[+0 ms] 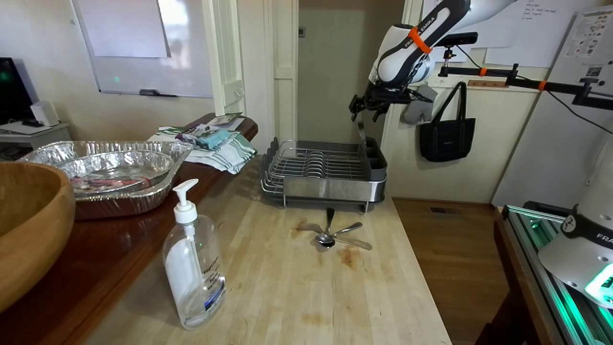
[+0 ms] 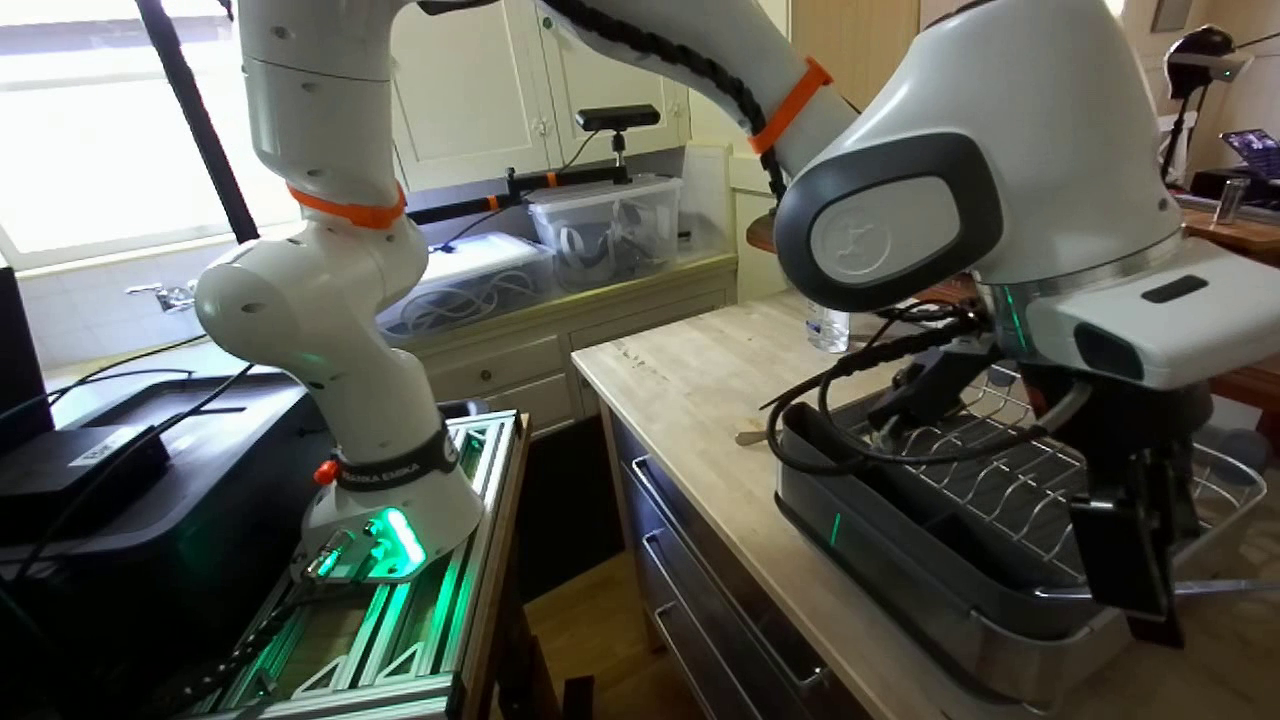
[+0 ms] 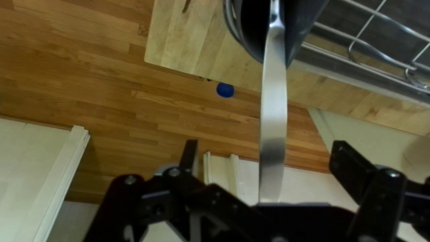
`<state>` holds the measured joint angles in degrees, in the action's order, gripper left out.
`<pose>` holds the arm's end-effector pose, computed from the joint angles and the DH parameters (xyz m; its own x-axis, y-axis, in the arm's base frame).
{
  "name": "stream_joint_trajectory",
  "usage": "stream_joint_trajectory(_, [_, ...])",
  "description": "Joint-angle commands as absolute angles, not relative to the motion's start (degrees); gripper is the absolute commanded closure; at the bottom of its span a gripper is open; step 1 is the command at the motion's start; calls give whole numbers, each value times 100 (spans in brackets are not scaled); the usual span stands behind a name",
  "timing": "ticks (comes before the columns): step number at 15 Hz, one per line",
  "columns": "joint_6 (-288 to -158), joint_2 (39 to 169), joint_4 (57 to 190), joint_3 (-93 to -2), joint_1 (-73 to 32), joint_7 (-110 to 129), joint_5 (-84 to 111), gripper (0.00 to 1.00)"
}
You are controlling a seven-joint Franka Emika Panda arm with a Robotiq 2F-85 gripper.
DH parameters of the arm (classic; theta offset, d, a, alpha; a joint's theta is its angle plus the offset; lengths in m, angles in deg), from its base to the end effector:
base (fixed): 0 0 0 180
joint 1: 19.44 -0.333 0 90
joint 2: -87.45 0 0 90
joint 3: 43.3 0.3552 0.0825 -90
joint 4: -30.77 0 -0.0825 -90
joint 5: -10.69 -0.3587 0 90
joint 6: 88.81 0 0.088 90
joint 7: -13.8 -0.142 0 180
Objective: Take the knife off of the dish rack
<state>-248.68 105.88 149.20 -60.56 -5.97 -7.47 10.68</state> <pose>0.5491 -0.3137 0.3508 0.5767 -0.7076 0.4082 -0.7571 -0.6507 -0.0584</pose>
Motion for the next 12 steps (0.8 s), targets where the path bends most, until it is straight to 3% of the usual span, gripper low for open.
stream_joint_trajectory(1, [-25265, 10882, 14799, -6006, -554, -555, 786, 0])
stream_joint_trajectory(3, [-25391, 10946, 14800, -5991, -554, -516, 716, 4])
stream_joint_trajectory(4, [-25420, 10963, 14800, -5971, -549, -487, 675, 26])
stream_joint_trajectory(6, [-25468, 10971, 14812, -5929, -537, -415, 594, 30])
stream_joint_trajectory(12, [-25516, 10868, 14854, -5761, -478, -163, 339, 79])
